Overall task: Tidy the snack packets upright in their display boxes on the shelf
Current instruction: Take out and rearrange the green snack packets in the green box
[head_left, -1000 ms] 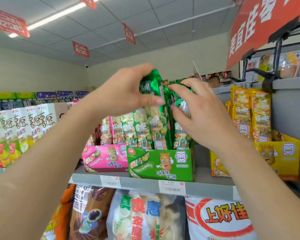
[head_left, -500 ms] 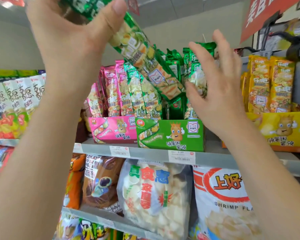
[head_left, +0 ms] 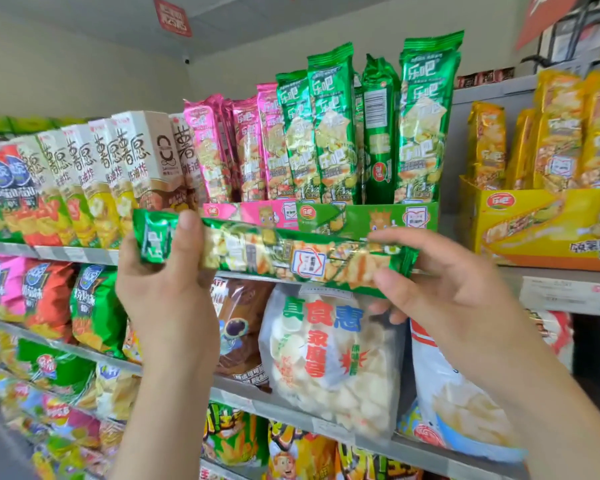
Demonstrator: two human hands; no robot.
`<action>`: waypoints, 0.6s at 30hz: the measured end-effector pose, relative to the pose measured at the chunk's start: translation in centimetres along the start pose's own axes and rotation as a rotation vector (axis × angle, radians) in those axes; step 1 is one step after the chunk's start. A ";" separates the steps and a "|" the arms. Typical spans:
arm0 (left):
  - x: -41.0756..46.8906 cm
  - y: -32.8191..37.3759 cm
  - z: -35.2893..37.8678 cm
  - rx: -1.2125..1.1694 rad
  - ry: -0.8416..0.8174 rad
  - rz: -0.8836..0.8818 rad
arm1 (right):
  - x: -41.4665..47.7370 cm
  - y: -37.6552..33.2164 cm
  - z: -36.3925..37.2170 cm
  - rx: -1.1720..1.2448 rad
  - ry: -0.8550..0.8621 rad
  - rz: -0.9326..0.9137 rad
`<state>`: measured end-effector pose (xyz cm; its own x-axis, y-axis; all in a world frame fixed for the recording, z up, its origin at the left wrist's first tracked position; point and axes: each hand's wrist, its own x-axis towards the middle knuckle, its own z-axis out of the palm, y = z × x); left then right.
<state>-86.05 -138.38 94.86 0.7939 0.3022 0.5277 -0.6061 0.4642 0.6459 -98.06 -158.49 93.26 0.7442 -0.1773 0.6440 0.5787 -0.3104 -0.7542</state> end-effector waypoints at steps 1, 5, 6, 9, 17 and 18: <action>-0.4 -0.6 -0.5 -0.015 -0.012 -0.016 | -0.1 0.2 0.1 0.043 0.029 0.001; -1.1 -1.0 -1.5 0.019 -0.021 -0.134 | -0.6 0.8 -0.1 0.178 0.142 0.002; -1.2 -0.8 -1.6 0.060 -0.022 -0.139 | -0.7 0.8 0.0 0.184 0.158 0.005; -1.5 -0.7 -2.5 0.142 -0.073 -0.137 | -0.9 1.0 0.1 0.225 0.193 0.032; -1.1 -0.4 -3.2 -0.085 -0.077 -0.246 | -1.7 1.8 0.4 0.307 0.169 0.122; -1.0 -0.4 -3.3 -0.097 -0.088 -0.235 | -1.8 1.8 0.6 0.289 0.181 0.123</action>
<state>-86.45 -136.18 92.23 0.9022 0.1051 0.4183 -0.3948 0.5918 0.7028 -98.11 -158.16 90.65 0.7580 -0.3672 0.5390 0.5783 -0.0039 -0.8158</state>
